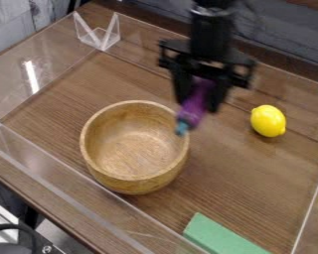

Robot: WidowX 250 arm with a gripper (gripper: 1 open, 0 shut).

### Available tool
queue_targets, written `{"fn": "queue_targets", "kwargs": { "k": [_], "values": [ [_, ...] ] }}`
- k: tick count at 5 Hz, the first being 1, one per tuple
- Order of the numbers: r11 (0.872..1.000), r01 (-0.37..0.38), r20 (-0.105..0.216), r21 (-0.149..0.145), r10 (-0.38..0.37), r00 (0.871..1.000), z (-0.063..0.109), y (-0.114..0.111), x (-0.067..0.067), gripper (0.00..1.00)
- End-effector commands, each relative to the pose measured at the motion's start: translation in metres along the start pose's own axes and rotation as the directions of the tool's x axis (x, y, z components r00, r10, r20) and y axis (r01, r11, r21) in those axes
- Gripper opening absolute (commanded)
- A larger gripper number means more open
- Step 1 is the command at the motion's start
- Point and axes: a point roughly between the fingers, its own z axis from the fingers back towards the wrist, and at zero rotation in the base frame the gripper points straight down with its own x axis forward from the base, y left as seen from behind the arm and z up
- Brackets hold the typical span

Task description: Put the purple eggplant in the brown bowl

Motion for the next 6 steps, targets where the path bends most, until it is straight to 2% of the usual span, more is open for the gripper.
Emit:
{"fn": "queue_targets", "kwargs": {
  "k": [1,2,3,6],
  "values": [
    [1.000,0.004,0.069,-0.006,-0.004,0.998,0.016,0.019,0.005,0.00],
    [1.000,0.016,0.066,-0.016,-0.015,0.998,0.014,0.002,-0.004,0.00],
    [1.000,0.021,0.055,-0.019,-0.020,0.998,0.013,-0.007,-0.021,0.00],
    [1.000,0.013,0.054,-0.013,-0.013,0.998,0.007,-0.006,-0.031,0.00]
  ]
}}
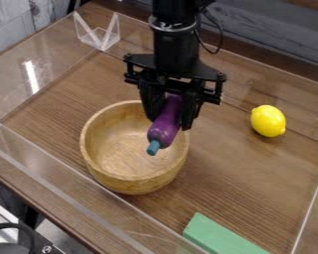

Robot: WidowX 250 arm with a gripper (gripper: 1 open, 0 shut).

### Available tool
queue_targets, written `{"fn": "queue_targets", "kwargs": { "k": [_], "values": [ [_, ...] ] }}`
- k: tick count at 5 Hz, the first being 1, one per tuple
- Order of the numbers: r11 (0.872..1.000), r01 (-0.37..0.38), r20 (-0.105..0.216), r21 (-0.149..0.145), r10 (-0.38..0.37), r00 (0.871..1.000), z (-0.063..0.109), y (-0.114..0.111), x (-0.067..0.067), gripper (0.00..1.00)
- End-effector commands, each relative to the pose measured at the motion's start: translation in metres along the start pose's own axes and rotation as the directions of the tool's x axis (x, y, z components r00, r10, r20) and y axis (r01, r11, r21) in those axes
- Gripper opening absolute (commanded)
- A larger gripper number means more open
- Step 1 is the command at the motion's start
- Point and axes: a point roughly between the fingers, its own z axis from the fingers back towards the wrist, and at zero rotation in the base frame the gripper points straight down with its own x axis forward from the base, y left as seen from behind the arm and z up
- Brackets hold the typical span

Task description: Put the purple eggplant in the brown bowl

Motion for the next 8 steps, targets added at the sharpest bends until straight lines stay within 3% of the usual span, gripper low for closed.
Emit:
{"fn": "queue_targets", "kwargs": {
  "k": [1,5,6,8],
  "values": [
    [1.000,-0.003,0.048,-0.003,0.003,0.999,0.005,0.002,0.002,0.00],
    [1.000,-0.026,0.018,0.016,0.025,1.000,-0.016,0.004,0.006,0.00],
    [0.999,-0.027,0.013,0.016,0.027,1.000,-0.017,0.002,0.007,1.00],
    [1.000,-0.029,0.012,0.007,0.029,1.000,-0.017,0.000,0.012,1.00]
  ]
}}
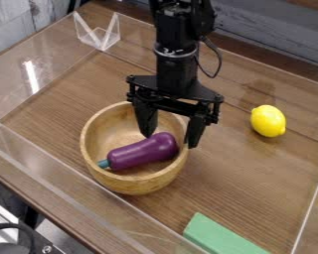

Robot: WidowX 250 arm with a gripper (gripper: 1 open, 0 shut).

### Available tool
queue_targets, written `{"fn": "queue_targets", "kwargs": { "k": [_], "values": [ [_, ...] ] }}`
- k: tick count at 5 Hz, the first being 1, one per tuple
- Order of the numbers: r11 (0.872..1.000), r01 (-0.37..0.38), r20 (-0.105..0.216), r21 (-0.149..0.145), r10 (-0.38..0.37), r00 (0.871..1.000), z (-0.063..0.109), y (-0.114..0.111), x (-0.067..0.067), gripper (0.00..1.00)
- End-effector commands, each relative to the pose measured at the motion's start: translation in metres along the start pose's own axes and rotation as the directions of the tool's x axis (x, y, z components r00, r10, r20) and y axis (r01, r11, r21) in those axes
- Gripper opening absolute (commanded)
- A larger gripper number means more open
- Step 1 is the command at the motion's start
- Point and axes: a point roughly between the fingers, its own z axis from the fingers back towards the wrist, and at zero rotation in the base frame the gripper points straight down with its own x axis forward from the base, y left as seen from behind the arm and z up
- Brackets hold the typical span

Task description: Put the purple eggplant in the brown bowl

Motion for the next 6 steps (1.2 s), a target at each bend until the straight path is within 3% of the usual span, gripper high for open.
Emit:
{"fn": "queue_targets", "kwargs": {
  "k": [1,6],
  "values": [
    [1.000,0.000,0.042,-0.005,0.000,0.999,0.006,0.000,0.007,1.00],
    [1.000,-0.006,0.039,-0.010,0.006,0.999,-0.007,0.001,0.013,1.00]
  ]
}}
